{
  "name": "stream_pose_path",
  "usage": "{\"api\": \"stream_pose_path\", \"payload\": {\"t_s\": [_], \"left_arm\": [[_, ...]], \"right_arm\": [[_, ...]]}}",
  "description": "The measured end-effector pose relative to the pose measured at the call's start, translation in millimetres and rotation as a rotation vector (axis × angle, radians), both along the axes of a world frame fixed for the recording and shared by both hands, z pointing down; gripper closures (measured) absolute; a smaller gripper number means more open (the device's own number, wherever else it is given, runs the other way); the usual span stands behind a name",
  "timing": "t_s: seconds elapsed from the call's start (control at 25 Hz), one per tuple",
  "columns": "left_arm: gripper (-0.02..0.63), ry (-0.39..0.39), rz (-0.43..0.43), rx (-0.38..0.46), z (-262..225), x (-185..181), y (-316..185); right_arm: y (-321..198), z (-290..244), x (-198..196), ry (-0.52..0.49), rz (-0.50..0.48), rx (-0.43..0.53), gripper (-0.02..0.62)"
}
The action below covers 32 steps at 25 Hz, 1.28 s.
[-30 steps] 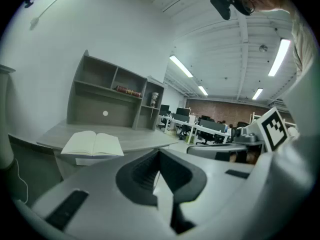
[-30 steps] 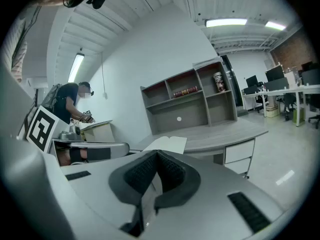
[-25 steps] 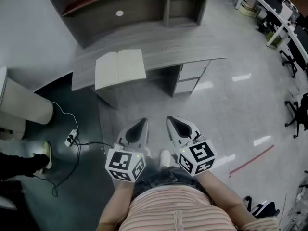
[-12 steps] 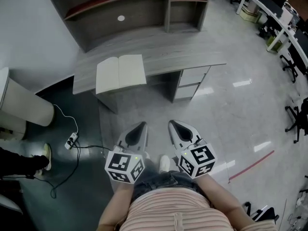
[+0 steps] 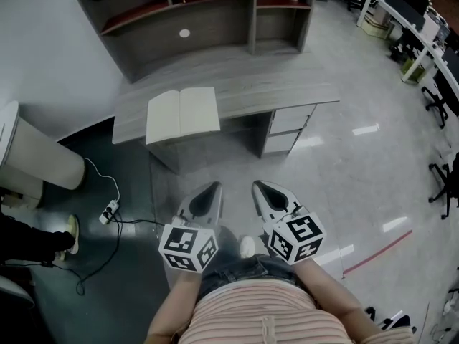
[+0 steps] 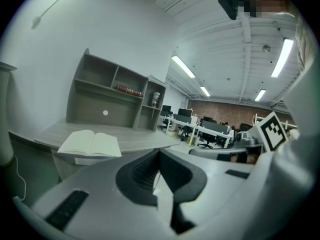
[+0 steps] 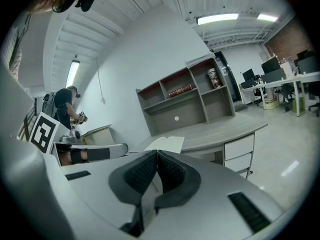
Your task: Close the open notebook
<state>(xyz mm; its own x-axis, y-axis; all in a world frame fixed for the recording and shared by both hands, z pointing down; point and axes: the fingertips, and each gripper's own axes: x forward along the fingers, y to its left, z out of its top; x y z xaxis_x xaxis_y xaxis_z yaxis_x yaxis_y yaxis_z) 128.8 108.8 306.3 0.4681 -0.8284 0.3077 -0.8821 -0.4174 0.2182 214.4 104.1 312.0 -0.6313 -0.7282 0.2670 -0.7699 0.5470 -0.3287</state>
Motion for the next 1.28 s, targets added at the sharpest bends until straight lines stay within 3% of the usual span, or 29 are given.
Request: {"api": "stream_pose_path", "payload": {"t_s": [0.48, 0.96, 1.12, 1.28], "left_arm": [[0.594, -0.018, 0.001, -0.021, -0.4, 0.2, 13.9], [0.594, -0.043, 0.028, 0.011, -7.1, 0.3, 4.2], [0.594, -0.087, 0.057, 0.011, -11.4, 10.8, 17.6], [0.594, -0.065, 0.073, -0.003, -13.5, 28.3, 29.1]], "right_arm": [[15.5, -1.1, -4.6, -0.022, -0.012, -0.043, 0.586], [10.4, -4.7, -3.4, -0.057, 0.006, -0.045, 0.586], [19.8, -6.8, 3.0, -0.053, 0.012, -0.070, 0.586], [30.0, -12.7, 18.1, -0.037, 0.022, -0.078, 0.586]]}}
